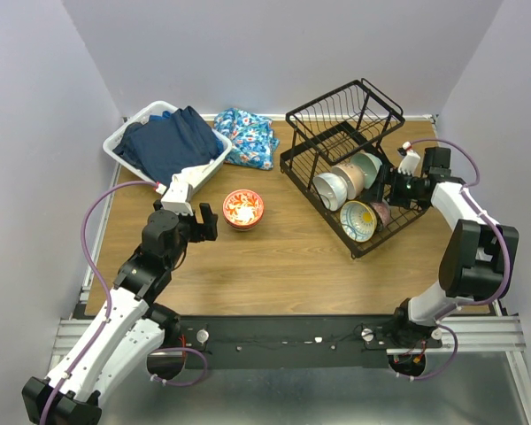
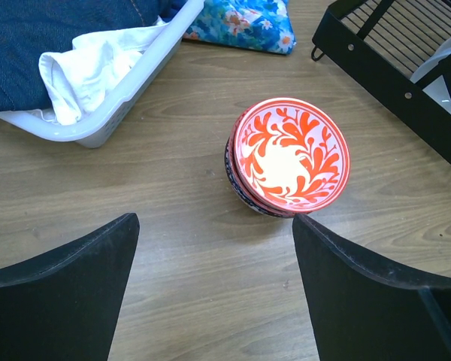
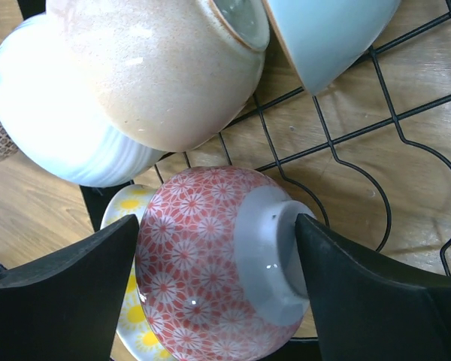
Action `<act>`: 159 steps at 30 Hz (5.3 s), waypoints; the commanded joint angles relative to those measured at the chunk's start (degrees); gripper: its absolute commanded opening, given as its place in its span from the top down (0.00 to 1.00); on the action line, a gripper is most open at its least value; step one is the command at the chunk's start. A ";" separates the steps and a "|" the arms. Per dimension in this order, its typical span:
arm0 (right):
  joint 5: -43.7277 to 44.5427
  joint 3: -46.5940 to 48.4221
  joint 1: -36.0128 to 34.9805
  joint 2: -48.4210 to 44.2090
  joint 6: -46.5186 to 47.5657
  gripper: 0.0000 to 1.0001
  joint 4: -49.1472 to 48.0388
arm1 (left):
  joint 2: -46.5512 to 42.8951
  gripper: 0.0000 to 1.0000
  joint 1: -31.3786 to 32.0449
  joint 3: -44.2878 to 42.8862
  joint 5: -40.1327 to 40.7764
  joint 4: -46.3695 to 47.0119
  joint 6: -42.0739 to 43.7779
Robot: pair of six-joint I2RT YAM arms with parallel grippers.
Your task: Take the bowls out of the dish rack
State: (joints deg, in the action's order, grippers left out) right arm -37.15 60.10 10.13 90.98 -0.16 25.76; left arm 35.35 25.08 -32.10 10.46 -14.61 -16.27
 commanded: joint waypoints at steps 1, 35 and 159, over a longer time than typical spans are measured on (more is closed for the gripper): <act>-2.41 1.43 -0.29 -0.45 1.04 0.10 3.95 | -0.20 0.09 -0.38 0.46 -0.62 1.43 0.54; 0.94 3.89 -0.46 2.97 5.79 0.03 6.59 | 0.07 0.08 -0.38 0.72 -2.46 1.78 0.45; -17.97 -18.71 -6.79 -36.66 -36.06 0.04 -16.64 | 50.08 1.00 25.37 -22.14 -13.54 31.67 -27.33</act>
State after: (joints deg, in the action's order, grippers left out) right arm -55.96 36.84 3.75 55.05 -44.66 0.14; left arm 90.54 51.46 -56.73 -5.74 20.12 -47.29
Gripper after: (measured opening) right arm 0.853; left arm 0.044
